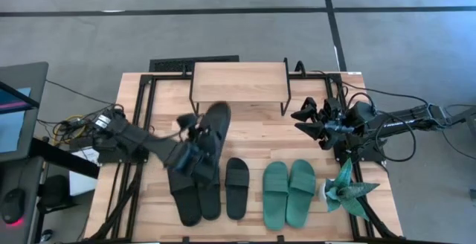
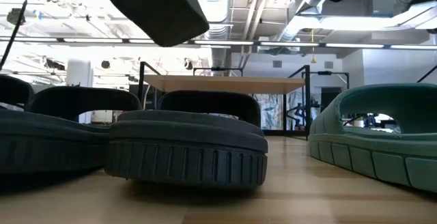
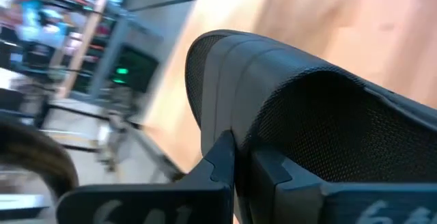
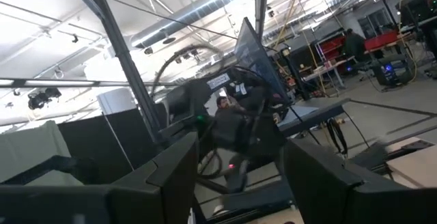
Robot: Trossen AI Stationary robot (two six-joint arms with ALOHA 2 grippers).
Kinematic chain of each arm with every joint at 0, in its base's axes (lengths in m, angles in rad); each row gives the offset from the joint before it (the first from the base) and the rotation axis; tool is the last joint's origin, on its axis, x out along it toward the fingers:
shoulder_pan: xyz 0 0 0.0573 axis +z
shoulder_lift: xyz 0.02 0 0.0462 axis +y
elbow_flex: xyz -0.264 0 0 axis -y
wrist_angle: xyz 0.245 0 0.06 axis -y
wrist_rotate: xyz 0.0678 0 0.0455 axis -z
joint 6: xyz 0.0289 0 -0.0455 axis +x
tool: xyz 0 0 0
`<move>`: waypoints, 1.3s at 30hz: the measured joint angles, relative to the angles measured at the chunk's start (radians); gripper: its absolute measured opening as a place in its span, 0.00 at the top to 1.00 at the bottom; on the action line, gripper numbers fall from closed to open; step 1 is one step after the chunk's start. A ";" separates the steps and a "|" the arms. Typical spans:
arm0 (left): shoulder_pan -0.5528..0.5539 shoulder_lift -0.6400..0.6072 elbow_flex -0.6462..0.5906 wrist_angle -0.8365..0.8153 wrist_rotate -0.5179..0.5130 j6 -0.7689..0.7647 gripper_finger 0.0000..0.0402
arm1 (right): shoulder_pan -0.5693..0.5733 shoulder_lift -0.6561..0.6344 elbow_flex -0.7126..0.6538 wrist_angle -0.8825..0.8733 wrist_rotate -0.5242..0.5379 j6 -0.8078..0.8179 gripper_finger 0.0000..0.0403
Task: Pick and place slides into the shelf
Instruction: Put the black slipper on the shelf
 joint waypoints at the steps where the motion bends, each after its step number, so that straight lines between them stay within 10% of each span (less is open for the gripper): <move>1: 0.027 0.000 0.000 0.008 -0.016 0.041 1.00 | 0.000 0.000 0.000 0.000 0.000 0.000 0.50; 22: 0.548 0.000 0.195 0.616 0.096 0.969 1.00 | -0.001 0.000 0.000 -0.003 0.194 0.018 0.50; 39: 0.807 0.002 0.131 0.632 0.267 1.054 1.00 | -0.001 0.075 0.000 0.021 0.266 0.010 0.50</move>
